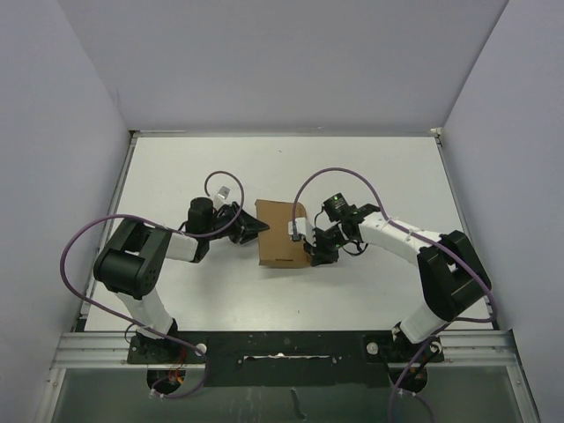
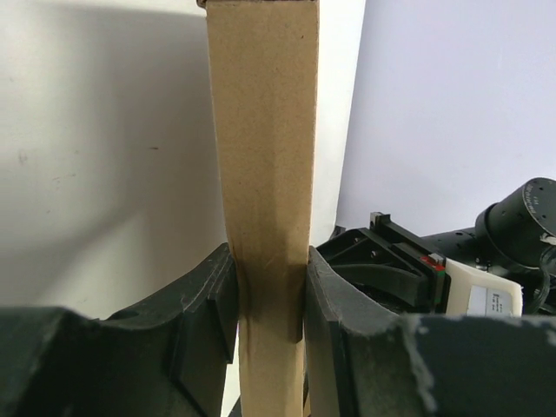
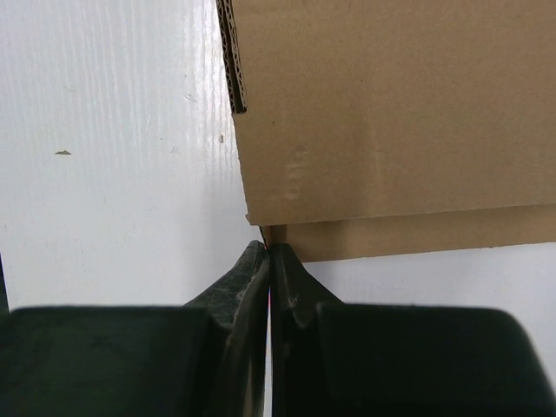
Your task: Fold the paper box
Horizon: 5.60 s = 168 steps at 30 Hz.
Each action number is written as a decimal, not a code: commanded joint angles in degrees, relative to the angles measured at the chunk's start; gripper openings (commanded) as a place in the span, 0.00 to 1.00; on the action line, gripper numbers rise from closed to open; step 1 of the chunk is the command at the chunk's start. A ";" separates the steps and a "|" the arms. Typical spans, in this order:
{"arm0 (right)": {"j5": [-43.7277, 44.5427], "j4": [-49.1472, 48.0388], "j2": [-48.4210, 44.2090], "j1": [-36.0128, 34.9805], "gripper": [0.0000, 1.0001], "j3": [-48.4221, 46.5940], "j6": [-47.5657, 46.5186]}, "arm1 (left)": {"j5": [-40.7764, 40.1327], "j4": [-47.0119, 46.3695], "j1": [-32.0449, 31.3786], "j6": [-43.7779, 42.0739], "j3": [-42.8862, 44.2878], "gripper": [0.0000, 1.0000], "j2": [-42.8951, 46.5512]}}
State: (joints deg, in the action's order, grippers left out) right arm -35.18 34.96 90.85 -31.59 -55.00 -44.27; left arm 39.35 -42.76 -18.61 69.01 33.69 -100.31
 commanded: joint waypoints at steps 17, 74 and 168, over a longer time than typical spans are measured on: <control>2.38 1.26 4.31 -1.91 0.00 -6.13 2.08 | 0.55 7.34 -1.52 -6.45 4.48 0.06 1.75; -25.41 -28.50 -9.10 27.15 0.56 8.60 25.31 | -16.80 64.96 -10.94 -50.97 33.52 0.06 0.42; -23.92 -22.33 10.70 30.07 0.39 2.97 44.74 | -4.77 31.88 -13.42 -49.27 13.35 0.03 10.63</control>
State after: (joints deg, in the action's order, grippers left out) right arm -60.42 11.25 101.23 -0.19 -49.95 -1.76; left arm 35.42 -8.67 -32.51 21.78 48.18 -92.31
